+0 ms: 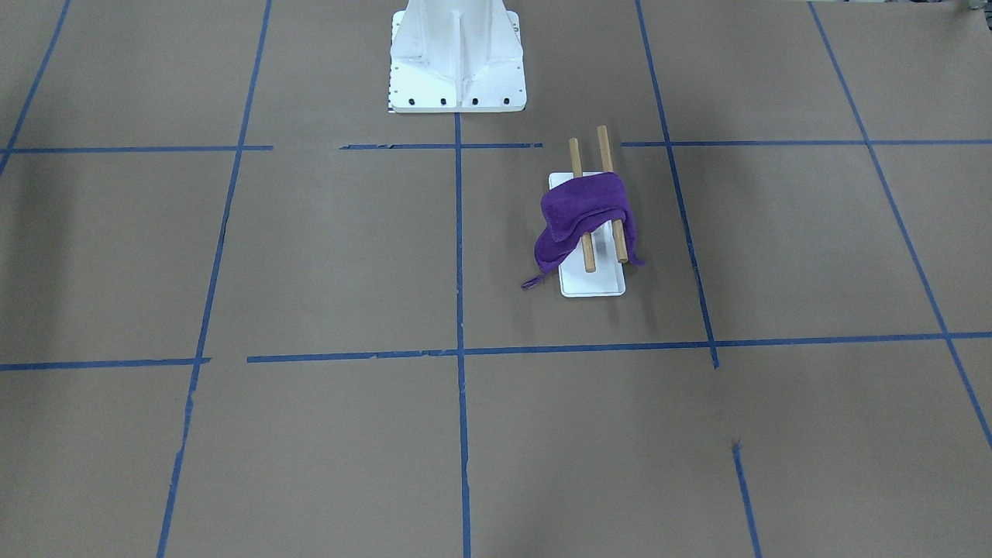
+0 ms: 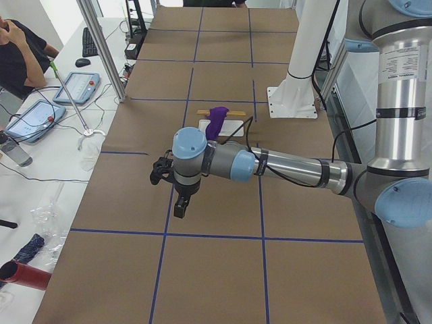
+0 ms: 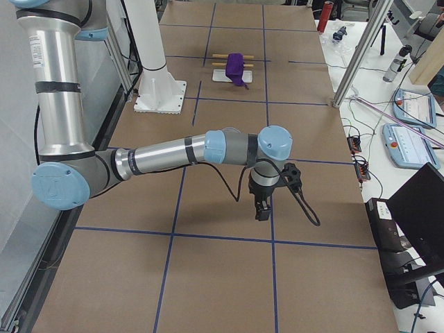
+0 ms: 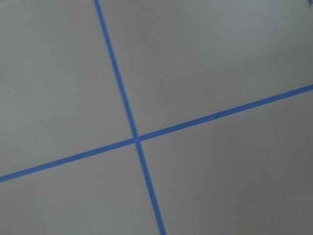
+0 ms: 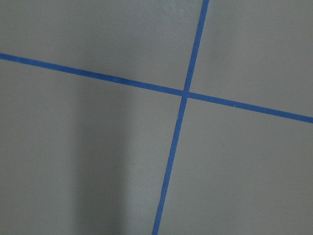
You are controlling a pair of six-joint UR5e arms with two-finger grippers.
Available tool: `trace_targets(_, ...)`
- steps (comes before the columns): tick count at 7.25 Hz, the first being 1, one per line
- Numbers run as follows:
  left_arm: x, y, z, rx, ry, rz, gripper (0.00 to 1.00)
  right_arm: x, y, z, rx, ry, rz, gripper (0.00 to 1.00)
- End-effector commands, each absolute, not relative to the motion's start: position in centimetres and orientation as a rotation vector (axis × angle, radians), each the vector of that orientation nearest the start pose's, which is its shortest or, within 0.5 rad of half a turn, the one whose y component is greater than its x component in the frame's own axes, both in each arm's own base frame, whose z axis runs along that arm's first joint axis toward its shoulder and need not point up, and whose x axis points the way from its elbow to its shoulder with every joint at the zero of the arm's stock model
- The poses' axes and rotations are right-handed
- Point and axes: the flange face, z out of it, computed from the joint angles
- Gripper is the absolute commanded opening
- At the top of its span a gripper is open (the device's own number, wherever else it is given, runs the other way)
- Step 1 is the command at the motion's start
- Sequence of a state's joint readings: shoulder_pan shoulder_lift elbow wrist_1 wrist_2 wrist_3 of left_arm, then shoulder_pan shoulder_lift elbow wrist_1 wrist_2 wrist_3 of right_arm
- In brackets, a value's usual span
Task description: Hang towel on rack
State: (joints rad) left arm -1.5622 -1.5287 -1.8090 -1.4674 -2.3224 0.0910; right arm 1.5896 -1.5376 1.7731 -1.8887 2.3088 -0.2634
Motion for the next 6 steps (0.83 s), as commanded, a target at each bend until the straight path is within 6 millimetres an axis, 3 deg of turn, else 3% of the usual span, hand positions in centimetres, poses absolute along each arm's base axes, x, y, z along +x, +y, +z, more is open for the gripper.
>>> trace_targets(1,-6.4,-47.2,57.7,0.033,0.754,0.109,1.00,7.4,-45.7,59.0,0.000,-0.737,-0.202,1.00)
trace_targets(2,-6.1,-47.6,57.3,0.073,0.752,0.133,1.00,7.3,-44.6,59.8,-0.008,-0.743,-0.204,1.00)
trace_targets(3,-6.0,-47.7,56.8,0.114,0.762,0.150,1.00,7.3,-44.8,59.9,0.002,-0.735,-0.207,1.00)
trace_targets(5,-5.2,-47.7,57.9,0.089,0.806,0.151,1.00,7.2,-43.7,60.8,-0.014,-0.748,-0.202,1.00)
trace_targets(6,-5.2,-47.6,56.6,0.114,0.800,0.157,1.00,7.1,-43.0,61.1,-0.021,-0.761,-0.193,1.00)
